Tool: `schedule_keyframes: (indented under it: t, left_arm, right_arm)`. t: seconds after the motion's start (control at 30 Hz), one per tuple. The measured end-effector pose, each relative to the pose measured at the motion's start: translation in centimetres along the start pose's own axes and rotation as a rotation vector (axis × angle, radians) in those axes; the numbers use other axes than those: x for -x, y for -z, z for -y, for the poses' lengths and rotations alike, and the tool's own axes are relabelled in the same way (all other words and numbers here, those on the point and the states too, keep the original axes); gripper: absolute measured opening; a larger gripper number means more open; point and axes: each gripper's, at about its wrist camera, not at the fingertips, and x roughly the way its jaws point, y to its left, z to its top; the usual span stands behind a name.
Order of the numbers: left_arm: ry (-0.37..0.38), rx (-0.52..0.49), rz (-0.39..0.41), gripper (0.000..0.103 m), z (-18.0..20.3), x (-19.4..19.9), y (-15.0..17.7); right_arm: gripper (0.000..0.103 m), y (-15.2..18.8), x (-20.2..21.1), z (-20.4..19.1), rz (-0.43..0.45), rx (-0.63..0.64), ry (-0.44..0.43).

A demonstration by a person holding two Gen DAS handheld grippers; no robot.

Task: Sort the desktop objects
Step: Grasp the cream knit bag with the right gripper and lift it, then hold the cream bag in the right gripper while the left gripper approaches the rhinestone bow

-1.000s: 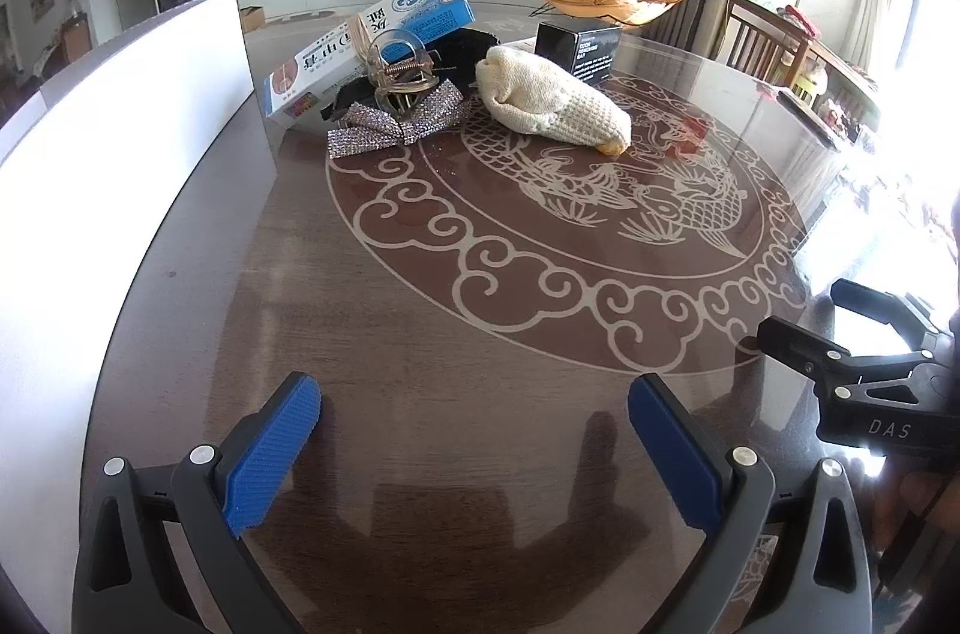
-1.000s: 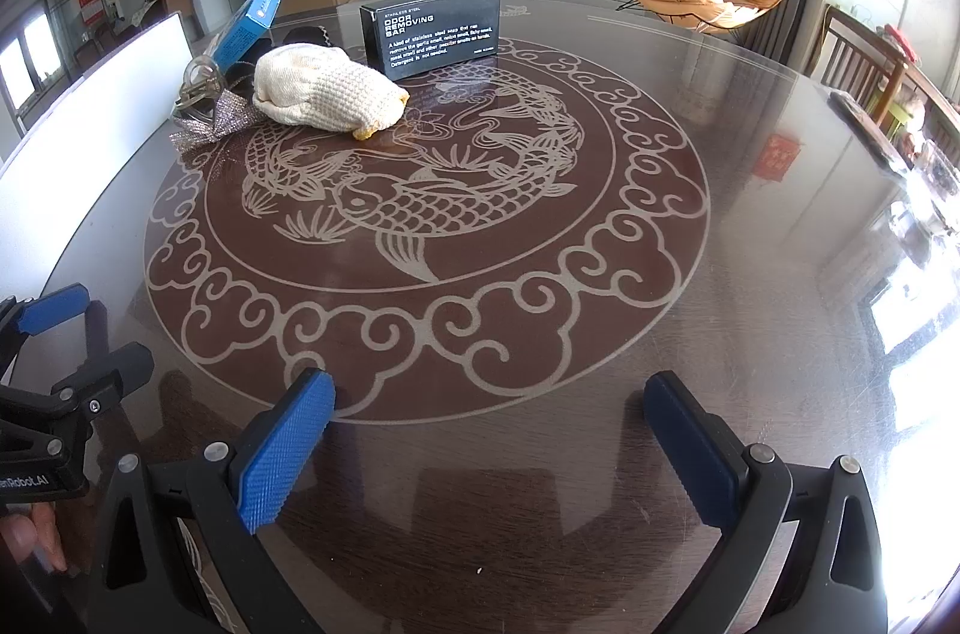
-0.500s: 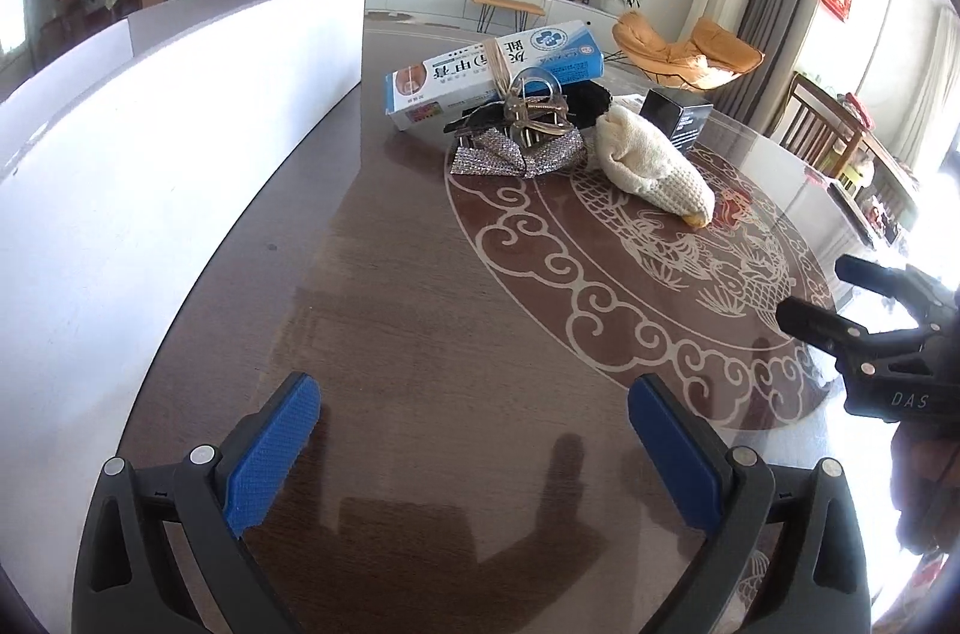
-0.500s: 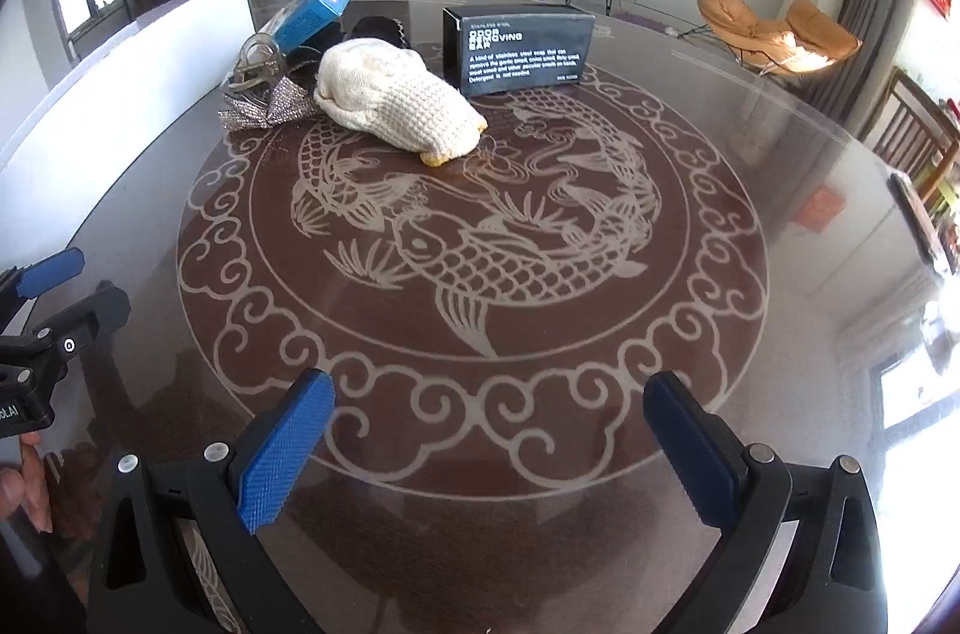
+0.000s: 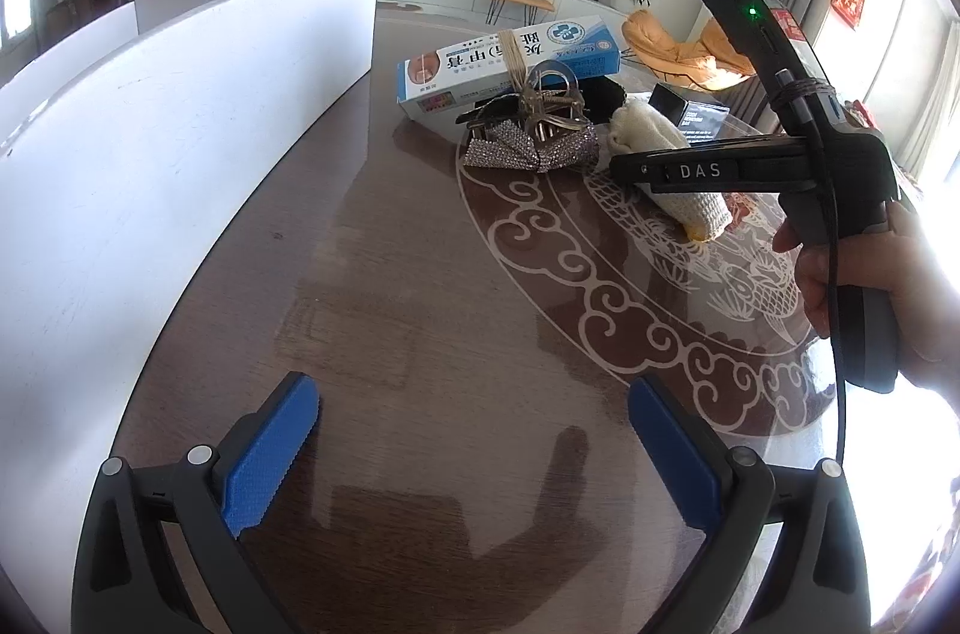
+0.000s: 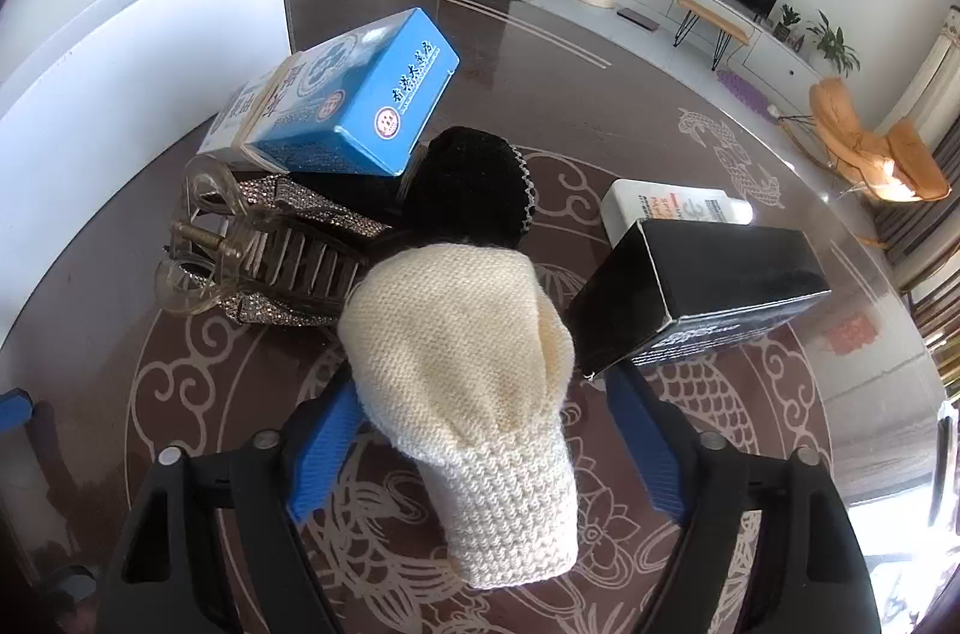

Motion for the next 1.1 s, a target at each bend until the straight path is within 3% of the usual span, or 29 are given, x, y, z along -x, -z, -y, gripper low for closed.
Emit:
schedule_keyframes:
  t: [0.13, 0.33, 0.4, 0.47, 0.53, 0.67, 0.77, 0.87, 0.93, 1.0, 1.1]
  left_arm:
    - [0.001, 0.001, 0.000, 0.103, -0.1, 0.0, 0.1]
    - [-0.007, -0.005, -0.002, 0.103, -0.1, 0.0, 0.1]
    - [-0.023, -0.017, -0.008, 0.103, 0.1, -0.1, 0.1]
    - [-0.035, -0.025, -0.012, 0.103, 0.3, -0.1, 0.2]
    - [-0.033, -0.023, -0.011, 0.103, 0.3, 0.0, 0.2]
    - [-0.023, -0.016, -0.008, 0.103, 0.1, 0.2, 0.2]
    - [-0.018, -0.013, -0.006, 0.103, 0.1, 0.2, 0.2]
    - [-0.010, -0.007, -0.003, 0.103, 0.0, 0.3, 0.3]
    - [-0.008, -0.006, -0.003, 0.103, 0.0, 0.3, 0.3]
    - [-0.007, -0.005, -0.002, 0.103, 0.0, 0.3, 0.3]
    - [-0.006, -0.004, -0.002, 0.103, 0.1, 0.3, 0.2]
  right_arm:
    - [0.052, 2.5, 1.7, -0.6, -0.009, -0.024, -0.029]
    - [0.053, 10.6, 6.5, -1.0, -0.051, -0.031, 0.018]
    - [0.062, 12.3, 7.9, -1.1, -0.061, 0.001, 0.090]
    - [0.076, 12.6, 9.4, -1.4, 0.000, 0.034, 0.134]
    - [0.078, 11.6, 10.7, -1.6, 0.072, 0.035, 0.093]
    - [0.078, 6.0, 10.3, -3.8, 0.142, 0.020, -0.057]
    - [0.077, 1.2, 7.7, -6.9, 0.132, 0.058, -0.097]
    - [0.074, -2.5, 4.5, -8.5, 0.087, 0.063, -0.080]
    - [0.065, -4.0, 2.6, -9.0, 0.056, 0.057, -0.065]
    - [0.040, -4.5, 1.7, -8.8, 0.025, 0.035, -0.060]
    - [0.036, -3.6, 2.5, -8.1, 0.041, 0.006, -0.084]
